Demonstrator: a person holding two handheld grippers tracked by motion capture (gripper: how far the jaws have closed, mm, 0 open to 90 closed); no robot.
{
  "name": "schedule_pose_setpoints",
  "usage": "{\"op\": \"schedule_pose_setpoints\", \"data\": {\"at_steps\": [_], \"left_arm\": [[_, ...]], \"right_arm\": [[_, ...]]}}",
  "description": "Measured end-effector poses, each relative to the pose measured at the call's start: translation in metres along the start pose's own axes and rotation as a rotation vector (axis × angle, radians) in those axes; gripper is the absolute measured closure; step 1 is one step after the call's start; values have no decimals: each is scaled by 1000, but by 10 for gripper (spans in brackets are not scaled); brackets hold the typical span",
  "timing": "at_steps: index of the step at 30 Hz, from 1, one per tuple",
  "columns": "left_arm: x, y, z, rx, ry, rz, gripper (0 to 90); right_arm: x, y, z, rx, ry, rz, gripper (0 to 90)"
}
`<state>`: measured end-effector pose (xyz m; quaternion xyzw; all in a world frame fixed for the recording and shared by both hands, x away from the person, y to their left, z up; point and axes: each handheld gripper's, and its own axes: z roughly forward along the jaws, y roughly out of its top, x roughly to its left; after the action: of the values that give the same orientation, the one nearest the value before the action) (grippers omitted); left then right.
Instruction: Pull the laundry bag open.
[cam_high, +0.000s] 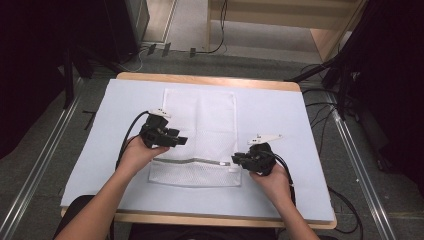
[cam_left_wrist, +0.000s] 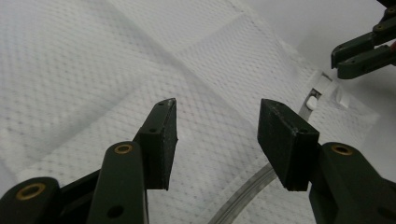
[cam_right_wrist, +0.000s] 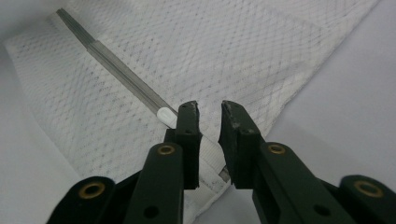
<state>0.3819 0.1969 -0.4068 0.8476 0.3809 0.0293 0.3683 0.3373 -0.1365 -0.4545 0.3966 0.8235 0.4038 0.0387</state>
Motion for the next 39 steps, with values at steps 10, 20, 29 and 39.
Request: {"op": "schedule_pose_setpoints", "data": {"at_steps": [10, 20, 29, 39], "left_arm": [[-18, 2, 8, -8, -48, 32, 589], [-36, 4, 23, 27, -84, 71, 612], [-50, 6, 40, 48, -120, 86, 675], [-66, 6, 57, 74, -144, 123, 785]], "right_arm": [[2, 0, 10, 44, 30, 8, 900], [3, -3, 14, 92, 4, -24, 900], [2, -7, 17, 90, 0, -59, 900], [1, -9, 17, 79, 9, -69, 900]]}}
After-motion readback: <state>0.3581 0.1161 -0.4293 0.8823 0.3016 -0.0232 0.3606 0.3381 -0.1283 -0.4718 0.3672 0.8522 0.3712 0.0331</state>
